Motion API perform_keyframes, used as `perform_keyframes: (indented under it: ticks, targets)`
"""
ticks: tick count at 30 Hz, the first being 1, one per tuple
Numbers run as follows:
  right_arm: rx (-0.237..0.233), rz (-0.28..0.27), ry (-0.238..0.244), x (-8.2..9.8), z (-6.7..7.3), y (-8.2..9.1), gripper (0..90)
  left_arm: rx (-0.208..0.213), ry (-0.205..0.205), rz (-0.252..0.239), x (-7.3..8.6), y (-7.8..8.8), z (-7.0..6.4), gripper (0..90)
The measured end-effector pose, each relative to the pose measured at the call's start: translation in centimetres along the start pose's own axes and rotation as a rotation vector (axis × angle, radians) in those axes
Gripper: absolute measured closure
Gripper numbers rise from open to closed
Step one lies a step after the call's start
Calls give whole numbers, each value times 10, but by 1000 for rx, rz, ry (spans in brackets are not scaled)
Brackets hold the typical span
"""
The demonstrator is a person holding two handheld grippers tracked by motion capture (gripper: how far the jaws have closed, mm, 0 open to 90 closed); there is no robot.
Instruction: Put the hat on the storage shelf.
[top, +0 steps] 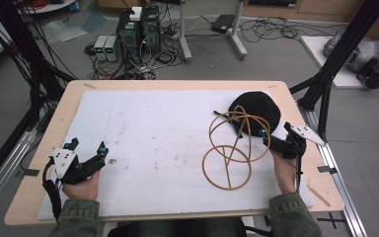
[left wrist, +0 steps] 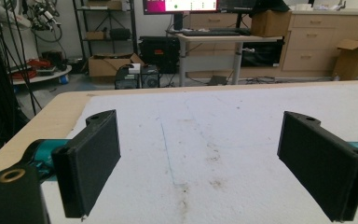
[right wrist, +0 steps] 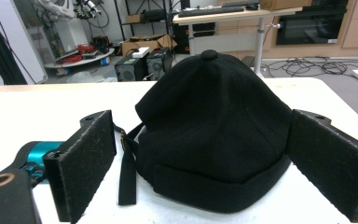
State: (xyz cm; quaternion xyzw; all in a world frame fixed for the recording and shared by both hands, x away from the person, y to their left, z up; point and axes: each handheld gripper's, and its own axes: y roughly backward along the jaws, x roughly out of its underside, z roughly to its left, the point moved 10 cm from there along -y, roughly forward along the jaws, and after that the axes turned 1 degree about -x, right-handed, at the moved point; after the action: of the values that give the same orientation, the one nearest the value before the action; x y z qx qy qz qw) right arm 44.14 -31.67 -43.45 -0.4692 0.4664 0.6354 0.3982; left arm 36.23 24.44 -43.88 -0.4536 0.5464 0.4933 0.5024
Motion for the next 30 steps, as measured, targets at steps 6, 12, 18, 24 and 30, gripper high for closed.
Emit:
perform_keyframes:
  ticks: [6,12,18,24,30]
  targets:
    - [-12,23,17,1,4,-7,77,-6,3,-3,0,1,2,132]
    - [-15,38,23,-6,5,-15,77,-13,3,-4,-1,2,4,132]
    - [-5,53,15,-7,0,-22,77,-13,2,1,0,1,5,132]
    - [16,90,15,-8,-7,-38,78,-9,0,3,0,0,3,132]
    - [25,124,18,-7,-8,-53,78,-7,1,1,0,0,3,132]
